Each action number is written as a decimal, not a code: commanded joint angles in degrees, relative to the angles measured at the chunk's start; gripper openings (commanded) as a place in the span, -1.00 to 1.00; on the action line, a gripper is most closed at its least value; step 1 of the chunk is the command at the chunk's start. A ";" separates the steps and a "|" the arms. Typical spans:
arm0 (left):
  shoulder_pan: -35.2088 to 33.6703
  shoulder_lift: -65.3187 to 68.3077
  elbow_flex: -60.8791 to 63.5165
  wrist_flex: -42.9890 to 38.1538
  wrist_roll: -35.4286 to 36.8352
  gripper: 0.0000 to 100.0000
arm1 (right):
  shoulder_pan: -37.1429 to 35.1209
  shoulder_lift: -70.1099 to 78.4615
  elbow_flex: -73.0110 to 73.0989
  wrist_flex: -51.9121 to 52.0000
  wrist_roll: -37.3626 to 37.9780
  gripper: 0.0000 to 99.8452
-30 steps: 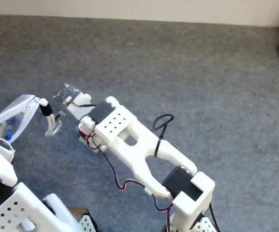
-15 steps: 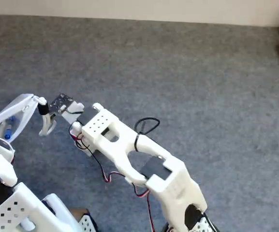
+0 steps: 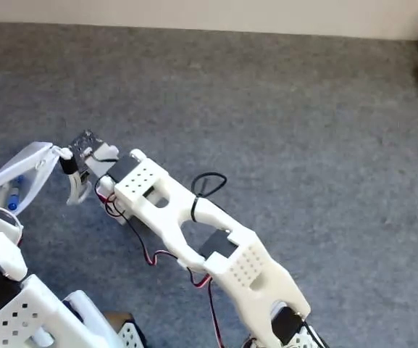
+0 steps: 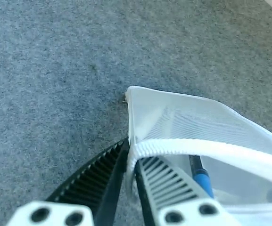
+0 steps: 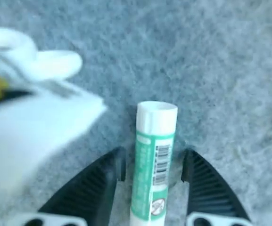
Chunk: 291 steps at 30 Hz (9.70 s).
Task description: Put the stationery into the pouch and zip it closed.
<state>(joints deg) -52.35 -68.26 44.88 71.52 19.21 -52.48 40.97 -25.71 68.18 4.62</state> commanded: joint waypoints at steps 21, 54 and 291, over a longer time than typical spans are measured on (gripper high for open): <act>-0.13 0.40 -0.40 -1.32 0.35 -0.99 | 1.45 0.48 -19.65 26.24 4.66 -0.99; 6.81 0.40 -0.31 -1.67 -2.46 -0.99 | 6.81 -43.82 18.95 26.24 1.85 -0.99; 40.75 0.48 -3.21 3.25 -10.99 -0.99 | 8.04 -139.03 122.15 -58.59 -3.08 -0.64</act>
<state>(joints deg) -11.30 -68.53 41.71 75.65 8.92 -44.92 -97.93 95.78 12.53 1.80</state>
